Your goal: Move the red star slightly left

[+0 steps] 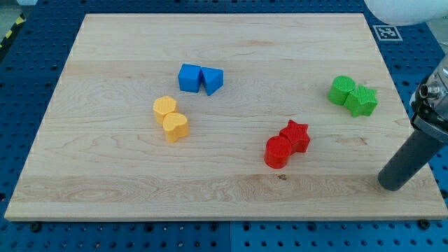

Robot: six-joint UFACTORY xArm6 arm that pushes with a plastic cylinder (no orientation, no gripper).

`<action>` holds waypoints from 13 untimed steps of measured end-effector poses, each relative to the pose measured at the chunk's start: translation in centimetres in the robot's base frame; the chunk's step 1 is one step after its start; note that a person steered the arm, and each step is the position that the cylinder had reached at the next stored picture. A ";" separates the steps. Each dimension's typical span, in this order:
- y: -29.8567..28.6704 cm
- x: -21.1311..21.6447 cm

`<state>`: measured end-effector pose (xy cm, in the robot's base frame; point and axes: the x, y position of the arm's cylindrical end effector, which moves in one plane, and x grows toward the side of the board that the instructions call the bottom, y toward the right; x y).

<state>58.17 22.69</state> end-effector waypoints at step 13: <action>-13.3 -9.8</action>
<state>48.33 9.34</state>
